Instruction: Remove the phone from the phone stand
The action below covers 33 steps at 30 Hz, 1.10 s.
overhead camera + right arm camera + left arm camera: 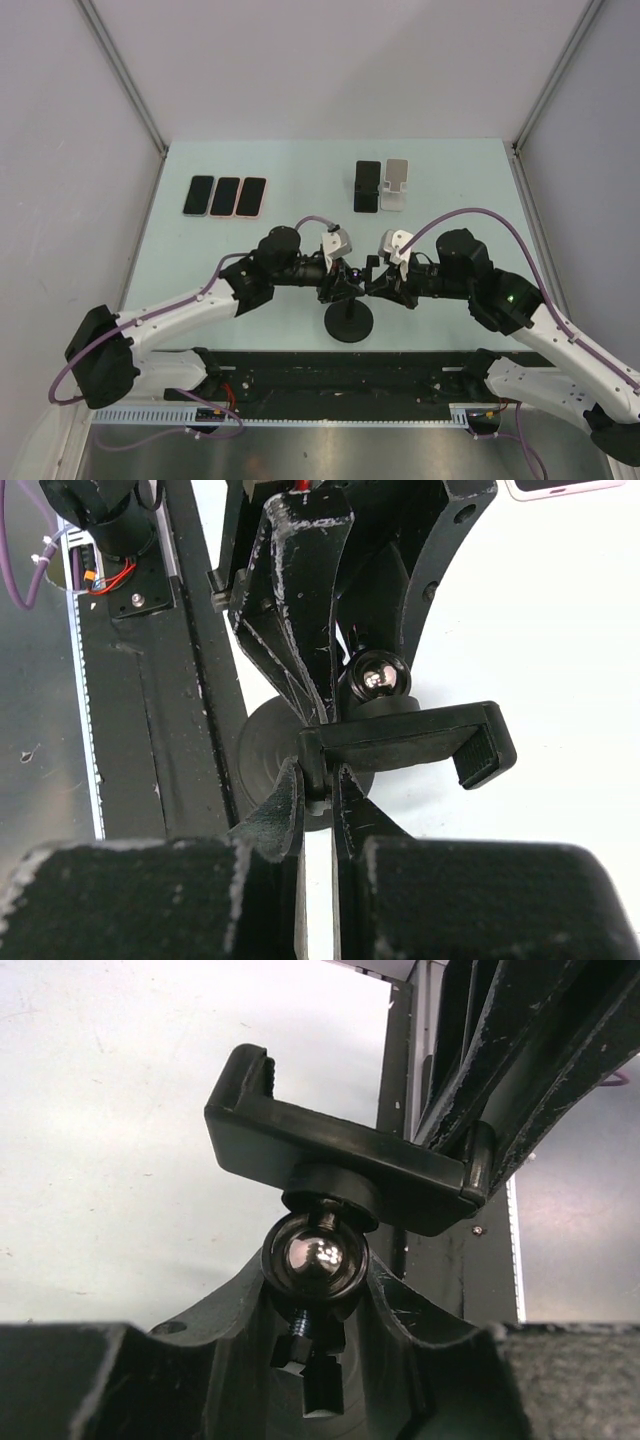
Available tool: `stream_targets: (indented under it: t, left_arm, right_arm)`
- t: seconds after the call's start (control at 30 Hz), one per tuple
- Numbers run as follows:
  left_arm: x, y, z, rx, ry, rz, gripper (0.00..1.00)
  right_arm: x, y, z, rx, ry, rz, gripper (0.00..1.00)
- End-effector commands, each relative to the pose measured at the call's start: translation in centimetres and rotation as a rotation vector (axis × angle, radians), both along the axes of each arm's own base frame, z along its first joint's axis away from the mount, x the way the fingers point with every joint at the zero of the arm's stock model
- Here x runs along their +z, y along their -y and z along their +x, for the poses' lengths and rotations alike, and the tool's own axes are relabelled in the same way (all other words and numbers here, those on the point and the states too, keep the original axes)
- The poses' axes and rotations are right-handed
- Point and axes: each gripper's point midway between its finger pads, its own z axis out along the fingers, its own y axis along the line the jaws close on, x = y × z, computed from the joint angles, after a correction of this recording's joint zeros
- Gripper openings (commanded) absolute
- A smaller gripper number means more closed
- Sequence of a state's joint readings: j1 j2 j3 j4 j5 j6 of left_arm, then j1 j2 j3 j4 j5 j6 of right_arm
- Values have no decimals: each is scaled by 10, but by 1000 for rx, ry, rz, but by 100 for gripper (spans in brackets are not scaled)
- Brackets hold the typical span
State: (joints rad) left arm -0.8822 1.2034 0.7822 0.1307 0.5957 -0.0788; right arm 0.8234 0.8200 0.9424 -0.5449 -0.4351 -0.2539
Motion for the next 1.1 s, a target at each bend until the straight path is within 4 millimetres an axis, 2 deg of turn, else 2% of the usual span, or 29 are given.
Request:
stream_targets:
  t: [0.0,0.03,0.1,0.13,0.2,0.23,0.33,0.4,0.43,0.47,0.5,0.53,0.57,0.6,0.63,0.67,0.7,0.73,0.77,0.8,0.83,0.87,0.9,0.93,0.97,1.0,1.03,1.07]
  left_arm:
    - [55,7,18,66,187,-134,24]
    - [58,5,19,78,191,-139,34]
    - [61,1,26,134,206,-141,44]
    - [66,-3,29,160,220,-149,54]
    - [72,-10,34,211,235,-158,69]
    - [77,-17,40,266,247,-167,83]
    - [91,-34,48,371,271,-195,100]
    - [97,-46,52,427,280,-200,100]
    - [108,-55,51,453,294,-222,100]
    - [112,-66,59,525,301,-218,100]
    - [108,-75,62,565,295,-192,100]
    - [120,-88,65,625,312,-202,100]
    - [121,-105,76,729,318,-183,100]
    - [114,-119,81,796,312,-135,100]
    - [124,-134,84,864,317,-146,100]
    - [119,-157,95,988,316,-95,100]
    - [109,-170,97,1033,306,-33,100]
    - [115,-182,98,1076,300,-34,100]
    - [114,-198,104,1136,293,-12,100]
    - [109,-210,103,1169,280,14,100]
    - [105,-218,105,1194,275,28,100]
    - [100,-234,109,1244,270,49,100]
    - [99,-241,110,1263,270,50,100]
    - [92,-248,111,1282,264,68,100]
    - [89,-260,115,1321,260,81,100]
    - [87,-266,114,1334,263,84,100]
    - [80,-270,115,1345,258,101,100]
    - [75,-281,118,1381,255,117,100]
  right_arm:
    - [28,-15,2,10,22,114,0]
    - [28,-14,6,-12,29,112,0]
    - [29,-12,10,-38,38,112,0]
    - [31,-11,14,-63,49,112,0]
    - [32,-8,21,-103,55,115,0]
    - [34,-6,27,-137,67,117,0]
    - [36,3,42,-234,83,117,0]
    - [38,10,54,-307,88,118,0]
    - [39,18,66,-378,106,116,0]
    - [40,23,73,-422,111,119,0]
    - [42,32,83,-479,118,122,0]
    - [46,39,94,-544,125,136,0]
    - [50,48,103,-609,138,145,0]
    - [50,61,115,-679,146,145,0]
    - [56,71,126,-751,165,161,0]
    - [57,79,134,-801,176,162,0]
    - [57,86,143,-850,184,157,0]
    - [62,103,156,-942,214,166,0]
    - [62,111,163,-987,226,162,0]
    - [64,115,173,-1030,238,171,0]
    - [64,133,184,-1116,254,166,0]
    - [64,139,191,-1148,259,169,0]
    - [69,145,200,-1179,275,197,0]
    - [63,151,211,-1215,268,191,0]
    - [65,164,219,-1263,274,205,0]
    - [74,168,228,-1283,299,252,0]
    - [70,172,237,-1302,298,247,0]
    - [69,185,246,-1339,309,249,0]
